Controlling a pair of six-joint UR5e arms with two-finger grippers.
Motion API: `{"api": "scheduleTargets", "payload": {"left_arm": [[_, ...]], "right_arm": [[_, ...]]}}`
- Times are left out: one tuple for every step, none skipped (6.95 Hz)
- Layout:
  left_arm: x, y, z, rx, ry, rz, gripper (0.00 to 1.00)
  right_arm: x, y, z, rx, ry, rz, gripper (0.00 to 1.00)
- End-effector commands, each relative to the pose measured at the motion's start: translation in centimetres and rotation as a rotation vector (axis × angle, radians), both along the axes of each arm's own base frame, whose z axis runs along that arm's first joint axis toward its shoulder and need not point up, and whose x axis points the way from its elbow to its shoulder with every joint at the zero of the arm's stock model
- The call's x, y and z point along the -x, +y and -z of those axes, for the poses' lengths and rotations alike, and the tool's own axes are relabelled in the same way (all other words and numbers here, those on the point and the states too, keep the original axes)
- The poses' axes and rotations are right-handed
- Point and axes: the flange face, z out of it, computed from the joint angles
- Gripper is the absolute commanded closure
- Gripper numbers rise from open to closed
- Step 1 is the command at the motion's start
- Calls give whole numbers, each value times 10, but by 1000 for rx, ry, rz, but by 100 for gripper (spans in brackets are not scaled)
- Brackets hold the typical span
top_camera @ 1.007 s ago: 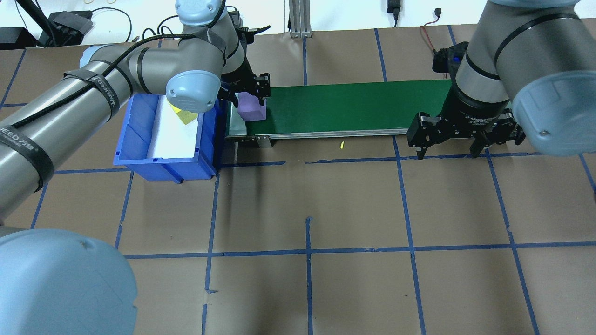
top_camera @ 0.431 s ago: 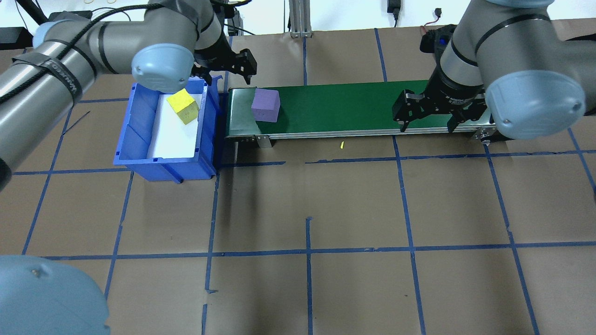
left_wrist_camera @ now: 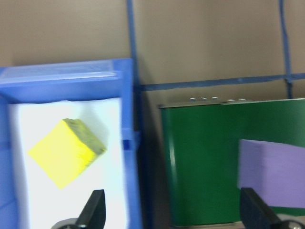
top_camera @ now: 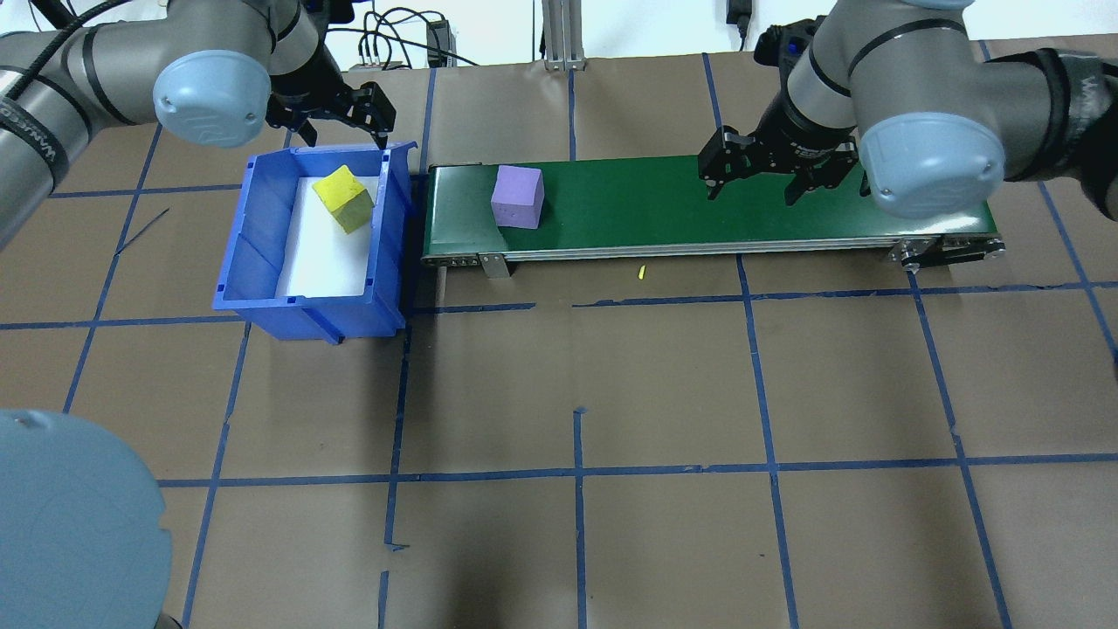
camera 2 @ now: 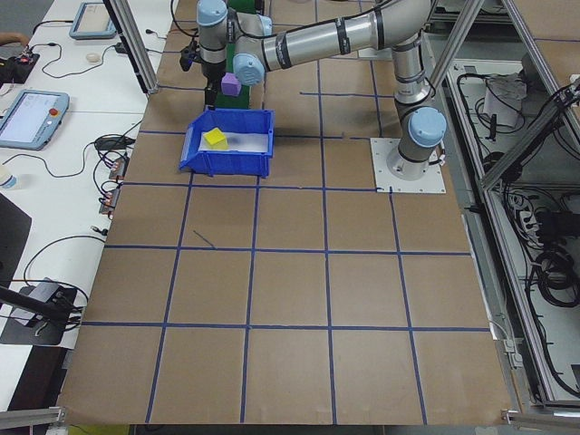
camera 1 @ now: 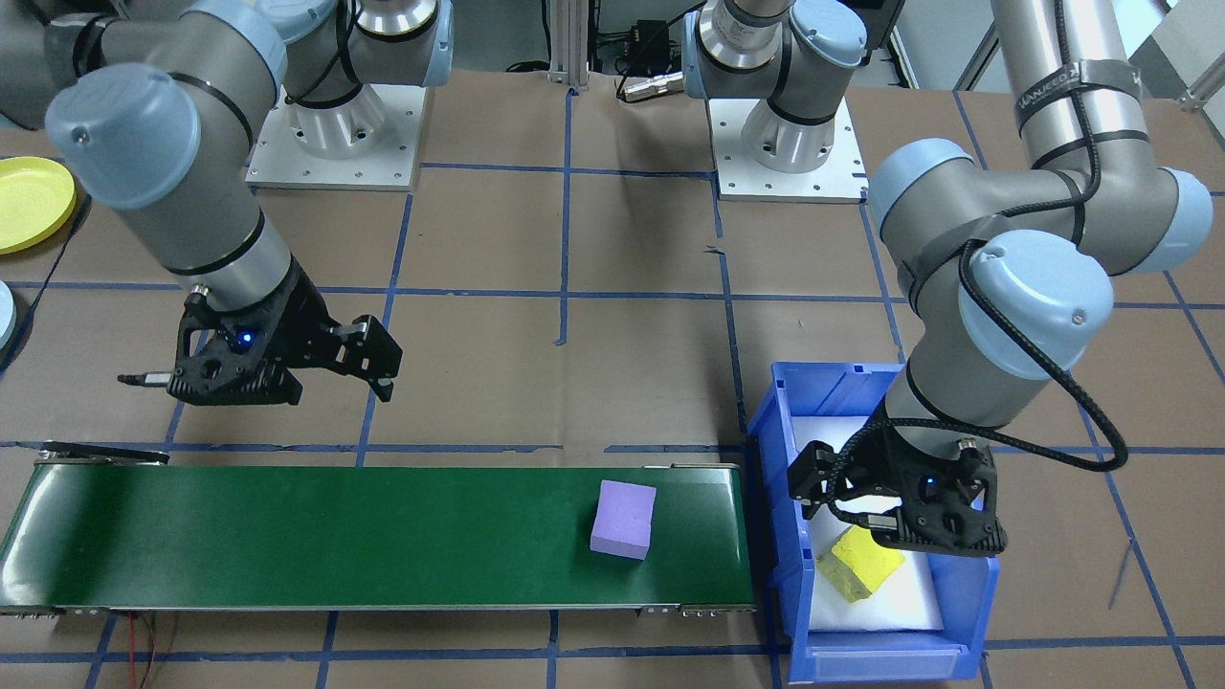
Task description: Move block left to right into plate
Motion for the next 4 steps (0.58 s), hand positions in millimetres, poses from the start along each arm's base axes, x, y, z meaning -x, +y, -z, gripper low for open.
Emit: {"api": "scheduleTargets", "payload": {"left_arm": [[-31,-8,29,-45,-18,175,0],[-37,-10,38,-56,-23,268,0],[-44,-14,51,-72,-24,376,0],[-45,-16,72,-94,-22,471,0]], "right_arm": [[-9,-58,19,-6,-95,48,0],[-10,-61,30,-27,-110,55,0],[-10,-65,42,-43,-116,57,0],[-11,-69,52,-45,-124,47,0]]}}
